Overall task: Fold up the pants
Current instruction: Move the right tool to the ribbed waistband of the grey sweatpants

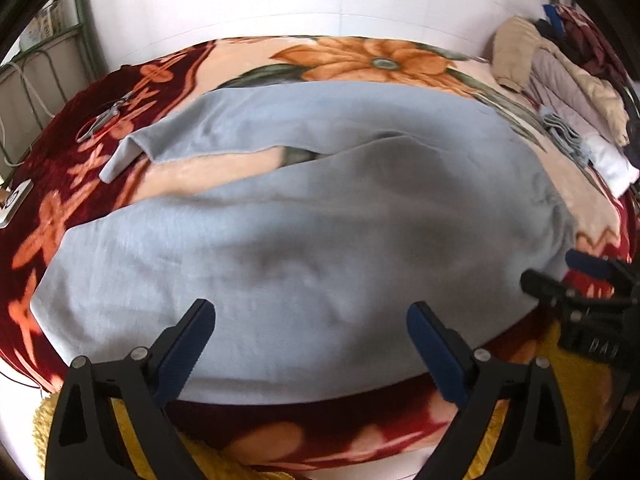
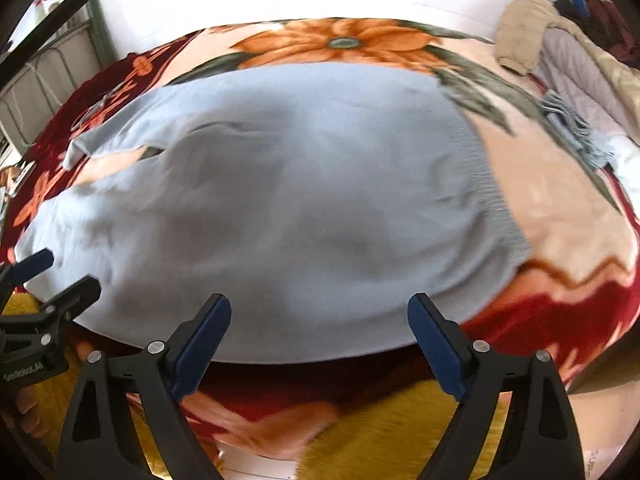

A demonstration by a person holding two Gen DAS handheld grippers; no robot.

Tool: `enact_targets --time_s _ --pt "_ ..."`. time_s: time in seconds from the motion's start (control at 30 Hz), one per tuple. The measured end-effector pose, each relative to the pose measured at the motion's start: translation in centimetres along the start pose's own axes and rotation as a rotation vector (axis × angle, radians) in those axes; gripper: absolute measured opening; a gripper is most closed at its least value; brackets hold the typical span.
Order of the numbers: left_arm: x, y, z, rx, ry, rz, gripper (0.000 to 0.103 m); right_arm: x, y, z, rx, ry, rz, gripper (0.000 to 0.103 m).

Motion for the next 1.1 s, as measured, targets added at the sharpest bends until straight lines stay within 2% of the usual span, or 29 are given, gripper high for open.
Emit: enact_targets --time_s 0.13,0.3,0.5,0.77,0.93,1.1 --pt "0.7 -0.2 -1.1 0.005 -0.021 0.024 0.099 0.2 0.1 -2.9 0.020 -0.064 0.011 0.092" --pt "1.4 -0.4 -1.3 0.043 0.015 0.057 0.099 0.5 -0.2 -5.3 0.047 -0.106 0.030 0.092" --pt "1.8 -0.5 -1.5 0.090 0.033 0.099 0.098 1.0 -0.5 -6.4 0.064 -0.088 0.042 0.092" --pt "2.5 -1.2 -2.1 0.070 -0.001 0.114 0.098 1.5 -0.8 -7.0 0.029 -0.095 0.051 0.092" --pt "2.6 -1.4 -1.7 0.070 0.009 0.122 0.098 1.4 -1.1 -8.0 0.036 -0.109 0.052 0.092" --pt "2.5 -1.8 -1.4 0.071 0.019 0.130 0.098 1.5 -1.9 -10.9 0.046 -0.207 0.072 0.092"
Point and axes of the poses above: each gripper's, at about its wrist camera, not at the fingertips, and y roughly against the way its jaws point, z to its left, x to its underside, the point moved 1 cm from there along -y, roughly the way its jaws point, and after that the axes turned 9 degrees about x, right-handed, at the moved point
